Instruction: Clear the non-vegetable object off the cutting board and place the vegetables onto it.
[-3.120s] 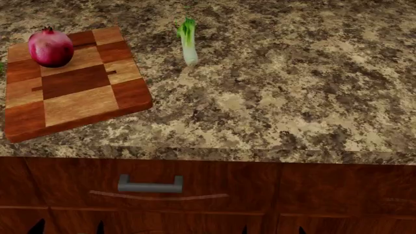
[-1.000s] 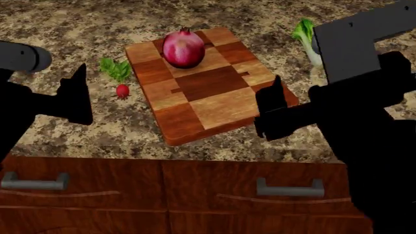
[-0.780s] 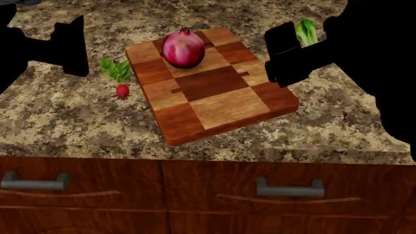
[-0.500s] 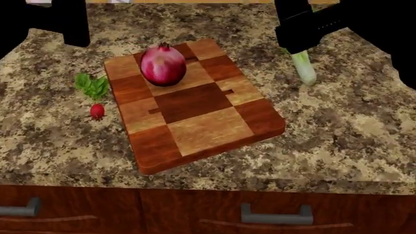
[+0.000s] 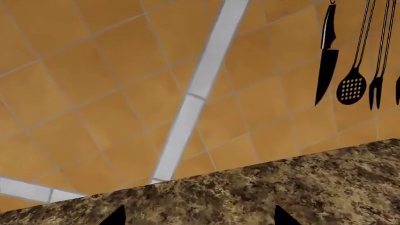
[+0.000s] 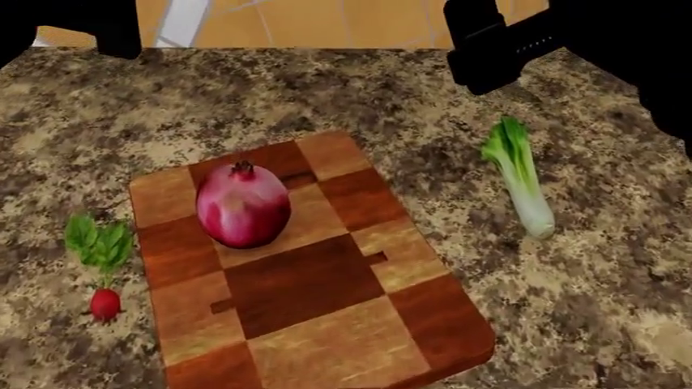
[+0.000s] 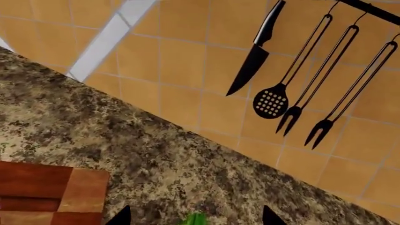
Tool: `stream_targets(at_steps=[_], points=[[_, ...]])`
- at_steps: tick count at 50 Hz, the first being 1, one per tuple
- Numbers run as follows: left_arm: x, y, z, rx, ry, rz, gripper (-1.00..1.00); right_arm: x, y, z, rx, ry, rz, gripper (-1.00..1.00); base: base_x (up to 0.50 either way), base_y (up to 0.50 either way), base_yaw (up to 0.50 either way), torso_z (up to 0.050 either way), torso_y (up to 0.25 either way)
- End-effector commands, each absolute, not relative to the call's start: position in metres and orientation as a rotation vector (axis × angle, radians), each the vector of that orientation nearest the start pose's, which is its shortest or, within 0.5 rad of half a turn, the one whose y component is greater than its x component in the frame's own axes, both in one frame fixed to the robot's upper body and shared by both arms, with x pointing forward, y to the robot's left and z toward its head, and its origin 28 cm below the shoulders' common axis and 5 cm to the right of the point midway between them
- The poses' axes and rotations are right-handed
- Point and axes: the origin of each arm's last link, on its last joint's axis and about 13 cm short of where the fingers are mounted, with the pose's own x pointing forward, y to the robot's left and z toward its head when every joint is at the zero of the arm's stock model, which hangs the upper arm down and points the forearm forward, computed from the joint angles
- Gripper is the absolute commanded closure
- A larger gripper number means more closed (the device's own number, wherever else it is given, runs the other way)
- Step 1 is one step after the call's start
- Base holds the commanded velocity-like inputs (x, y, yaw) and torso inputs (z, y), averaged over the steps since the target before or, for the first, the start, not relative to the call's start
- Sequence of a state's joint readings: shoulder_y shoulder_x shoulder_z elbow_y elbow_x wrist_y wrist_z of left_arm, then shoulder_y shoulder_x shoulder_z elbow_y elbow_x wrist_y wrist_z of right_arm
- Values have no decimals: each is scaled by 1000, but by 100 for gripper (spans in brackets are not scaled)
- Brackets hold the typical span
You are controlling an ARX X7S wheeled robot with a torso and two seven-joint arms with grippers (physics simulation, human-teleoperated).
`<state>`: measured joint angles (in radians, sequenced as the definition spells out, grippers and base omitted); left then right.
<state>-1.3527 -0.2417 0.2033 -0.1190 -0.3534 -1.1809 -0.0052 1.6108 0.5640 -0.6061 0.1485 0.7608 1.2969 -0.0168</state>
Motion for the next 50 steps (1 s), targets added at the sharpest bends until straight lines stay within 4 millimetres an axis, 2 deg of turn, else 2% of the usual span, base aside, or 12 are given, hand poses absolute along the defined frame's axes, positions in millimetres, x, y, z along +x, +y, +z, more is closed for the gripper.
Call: stream_targets(at_steps=[1, 29, 35, 39, 45, 50], points=[[348, 235, 338, 121, -3, -139, -100, 321, -169, 370, -379, 193, 213, -100, 500, 0, 0, 0, 0], [343, 238, 338, 122, -6, -136, -100, 315, -175, 354, -365, 233, 219, -100, 500, -40, 0, 0, 1], [344, 239, 335, 124, -3, -134, -100, 313, -172, 345, -356, 246, 248, -100, 0, 0, 0, 0, 2], [344, 239, 334, 123, -2, -135, -100, 309, -167, 341, -287, 258, 299, -100, 0, 0, 0, 0, 0], [344, 241, 333, 122, -1, -131, -100, 300, -154, 334, -233, 317, 381, -100, 0, 0, 0, 0, 0], [344, 240, 334, 119, 0, -135, -100, 296, -141, 335, -173, 355, 436, -100, 0, 0, 0, 0, 0]])
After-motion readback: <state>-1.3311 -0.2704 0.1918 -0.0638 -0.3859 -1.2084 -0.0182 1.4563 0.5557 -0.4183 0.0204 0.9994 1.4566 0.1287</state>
